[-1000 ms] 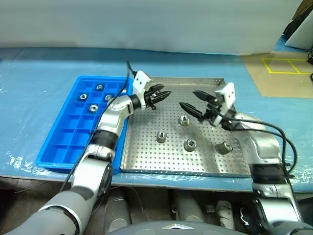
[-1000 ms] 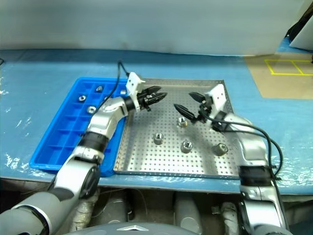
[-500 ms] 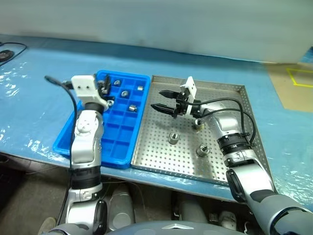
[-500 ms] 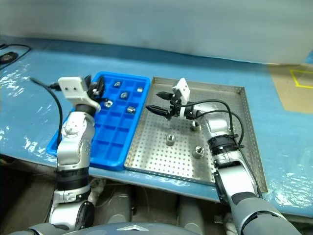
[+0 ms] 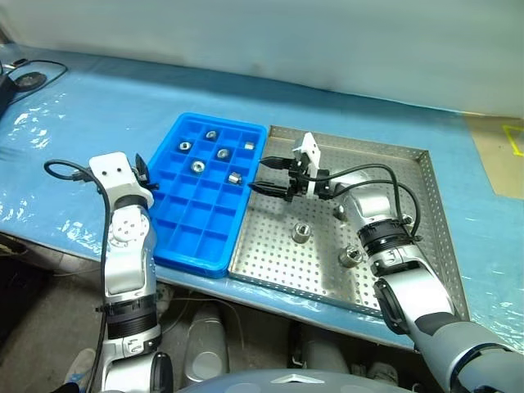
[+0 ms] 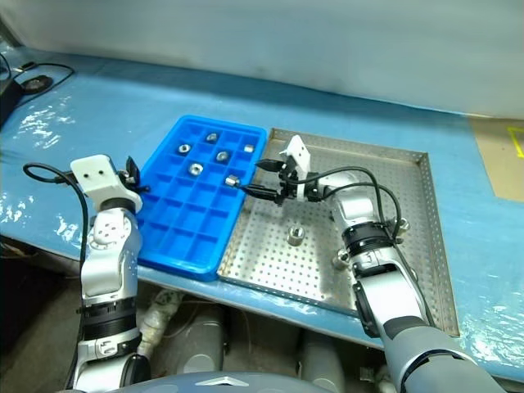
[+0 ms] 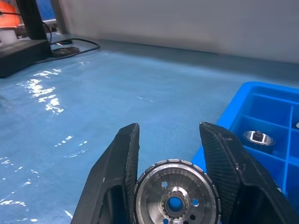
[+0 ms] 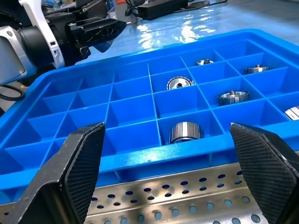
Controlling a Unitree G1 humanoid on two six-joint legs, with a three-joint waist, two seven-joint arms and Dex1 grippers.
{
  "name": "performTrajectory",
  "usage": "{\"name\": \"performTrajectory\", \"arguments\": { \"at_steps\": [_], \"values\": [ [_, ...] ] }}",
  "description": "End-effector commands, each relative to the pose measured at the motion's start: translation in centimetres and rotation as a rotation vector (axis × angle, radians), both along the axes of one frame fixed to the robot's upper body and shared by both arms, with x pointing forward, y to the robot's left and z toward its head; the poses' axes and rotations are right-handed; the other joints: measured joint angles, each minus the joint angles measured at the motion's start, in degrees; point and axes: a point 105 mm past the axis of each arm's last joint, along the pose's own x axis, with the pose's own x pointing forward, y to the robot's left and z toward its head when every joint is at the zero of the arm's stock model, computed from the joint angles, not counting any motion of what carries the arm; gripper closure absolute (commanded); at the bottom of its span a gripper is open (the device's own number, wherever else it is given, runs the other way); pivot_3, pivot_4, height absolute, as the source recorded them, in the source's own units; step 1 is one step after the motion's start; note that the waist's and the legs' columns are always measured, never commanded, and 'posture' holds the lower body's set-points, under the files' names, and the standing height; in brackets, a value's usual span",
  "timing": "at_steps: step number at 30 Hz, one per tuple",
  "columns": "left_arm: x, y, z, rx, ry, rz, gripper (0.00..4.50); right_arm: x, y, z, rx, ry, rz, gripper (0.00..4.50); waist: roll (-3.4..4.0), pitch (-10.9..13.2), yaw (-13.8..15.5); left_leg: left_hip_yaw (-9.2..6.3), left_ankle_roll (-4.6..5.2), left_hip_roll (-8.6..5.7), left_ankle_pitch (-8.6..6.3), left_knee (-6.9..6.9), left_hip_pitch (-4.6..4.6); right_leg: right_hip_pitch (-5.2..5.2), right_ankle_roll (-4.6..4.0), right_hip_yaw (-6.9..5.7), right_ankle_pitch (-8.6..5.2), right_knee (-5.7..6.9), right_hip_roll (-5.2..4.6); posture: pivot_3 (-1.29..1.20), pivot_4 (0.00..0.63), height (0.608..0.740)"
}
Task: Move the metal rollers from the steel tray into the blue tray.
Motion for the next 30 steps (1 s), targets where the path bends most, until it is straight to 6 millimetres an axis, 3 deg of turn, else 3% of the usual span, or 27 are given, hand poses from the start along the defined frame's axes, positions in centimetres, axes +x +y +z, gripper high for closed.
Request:
{"name": "performTrajectory", "arguments": {
  "at_steps": [1, 7, 14, 21, 23, 30],
  "values": [
    [0.6, -0.5, 0.8, 0.010, -0.024, -0.044, 2.81, 0.0, -0.1, 1.2, 0.015, -0.051, 0.002, 0.00, 0.00, 0.0, 0.0, -0.01, -0.01, 0.00, 0.01, 0.03, -0.14, -0.16, 0.00, 0.00, 0.00, 0.05, 0.00, 0.18, 0.150, 0.740],
    [1.4, -2.2, 0.3, 0.049, 0.009, -0.166, 2.81, -0.1, -0.3, 0.7, 0.002, -0.052, -0.003, 0.00, 0.00, 0.0, 0.0, -0.01, -0.03, 0.00, 0.02, 0.04, -0.23, -0.27, 0.01, 0.01, 0.01, 0.09, 0.01, 0.16, 0.150, 0.740],
    [2.1, -2.3, 0.1, 0.050, 0.029, -0.190, 2.81, -0.1, -0.6, 0.6, 0.000, -0.059, -0.021, 0.00, 0.00, 0.0, -0.1, -0.01, -0.06, 0.01, 0.05, 0.06, -0.19, -0.30, 0.01, 0.01, 0.01, 0.21, 0.01, 0.15, 0.150, 0.740],
    [2.6, -2.4, 0.0, 0.030, 0.031, -0.177, 0.55, -0.1, -1.3, 0.4, -0.016, -0.075, -0.051, 0.00, 0.00, 0.0, -0.2, -0.01, -0.10, 0.00, 0.08, 0.08, -0.19, -0.30, 0.01, 0.03, 0.01, 0.26, 0.01, 0.11, 0.150, 0.740],
    [2.9, -3.2, 0.5, 0.003, 0.000, -0.223, 0.55, -0.1, -1.5, 0.5, -0.013, -0.080, -0.063, 0.00, 0.00, 0.0, -0.2, -0.01, -0.11, 0.00, 0.08, 0.09, -0.19, -0.32, 0.01, 0.03, 0.01, 0.29, 0.01, 0.06, 0.150, 0.740],
    [4.3, -10.1, 3.2, -0.007, -0.108, -0.696, 0.55, -0.5, -5.0, 0.8, -0.013, -0.105, -0.202, 0.00, -0.01, 0.0, -0.7, 0.01, -0.15, -0.05, 0.13, 0.22, -0.17, -0.29, 0.01, 0.09, 0.01, 0.44, -0.01, -0.15, 0.150, 0.740]
  ]
}}
